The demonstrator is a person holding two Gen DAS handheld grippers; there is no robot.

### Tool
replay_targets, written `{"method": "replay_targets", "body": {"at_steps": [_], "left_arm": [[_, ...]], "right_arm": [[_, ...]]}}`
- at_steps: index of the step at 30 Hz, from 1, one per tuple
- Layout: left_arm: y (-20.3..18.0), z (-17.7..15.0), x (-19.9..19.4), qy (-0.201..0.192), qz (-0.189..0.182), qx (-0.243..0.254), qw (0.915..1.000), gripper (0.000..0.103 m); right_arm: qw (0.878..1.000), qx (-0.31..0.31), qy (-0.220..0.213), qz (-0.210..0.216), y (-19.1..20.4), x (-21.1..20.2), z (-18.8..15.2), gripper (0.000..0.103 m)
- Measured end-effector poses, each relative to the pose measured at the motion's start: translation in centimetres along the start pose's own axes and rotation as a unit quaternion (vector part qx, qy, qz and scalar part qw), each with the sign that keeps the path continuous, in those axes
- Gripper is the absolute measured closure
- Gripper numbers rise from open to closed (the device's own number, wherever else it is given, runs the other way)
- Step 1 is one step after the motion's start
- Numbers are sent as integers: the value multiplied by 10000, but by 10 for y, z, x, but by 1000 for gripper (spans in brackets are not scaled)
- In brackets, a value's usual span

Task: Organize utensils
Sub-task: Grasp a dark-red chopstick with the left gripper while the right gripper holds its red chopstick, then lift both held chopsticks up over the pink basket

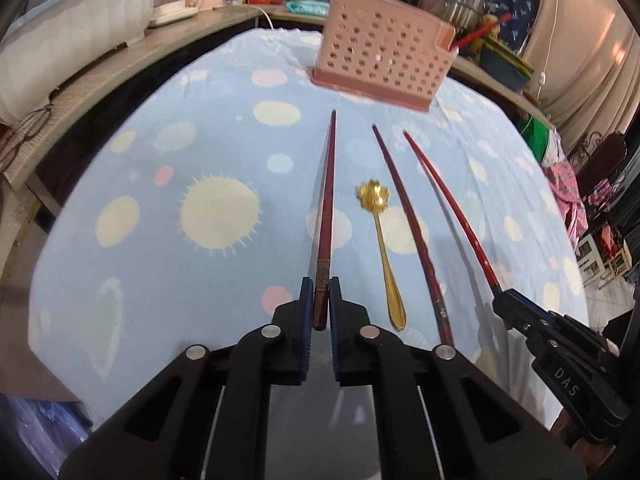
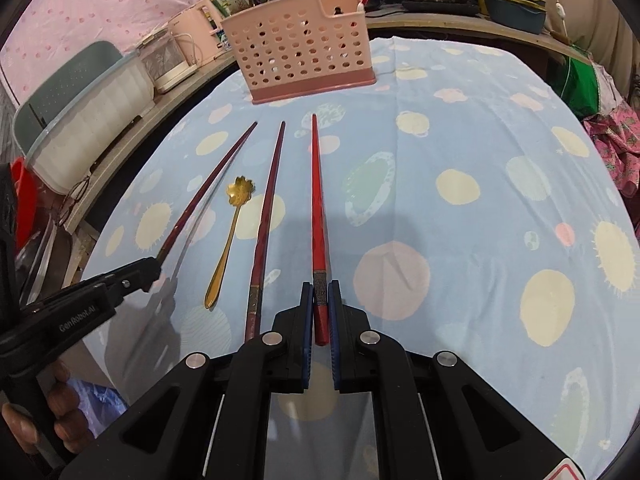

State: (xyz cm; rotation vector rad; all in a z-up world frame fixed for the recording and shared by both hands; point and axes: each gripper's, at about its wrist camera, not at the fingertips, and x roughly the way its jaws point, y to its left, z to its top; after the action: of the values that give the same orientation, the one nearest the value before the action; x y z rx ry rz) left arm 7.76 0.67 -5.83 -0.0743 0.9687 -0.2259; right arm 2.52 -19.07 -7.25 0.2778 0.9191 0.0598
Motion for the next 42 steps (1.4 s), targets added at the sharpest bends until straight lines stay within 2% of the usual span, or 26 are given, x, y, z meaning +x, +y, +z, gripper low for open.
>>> {"method": "replay_targets", "body": {"at_steps": [8,15,23,30,38,42], "left_arm": [[5,19,-42,-456,-60,-171,9988,96],[8,44,-80,-996,-105,-278,9946,96],[8,83,-108,-1532,-125,-239,9878,96],[-1,125,-119,-1900,-129,-156,9816,96],[-9,170,-129,-2208,-220,-126,9750,96],[-15,199,-139,-2479,-279,-97,9683,96]], "right_arm": [[9991,183,-389,63,-10,-33,11,96],[9958,263,-866,140,-14,-69,38,96],[9880,244,-1505,228,-16,-110,78,96],[9827,415,-1716,550,-21,-121,112,96],[9739,287,-2173,587,-19,-136,165,96],[9678,283,-2420,628,-18,-141,195,96]]}}
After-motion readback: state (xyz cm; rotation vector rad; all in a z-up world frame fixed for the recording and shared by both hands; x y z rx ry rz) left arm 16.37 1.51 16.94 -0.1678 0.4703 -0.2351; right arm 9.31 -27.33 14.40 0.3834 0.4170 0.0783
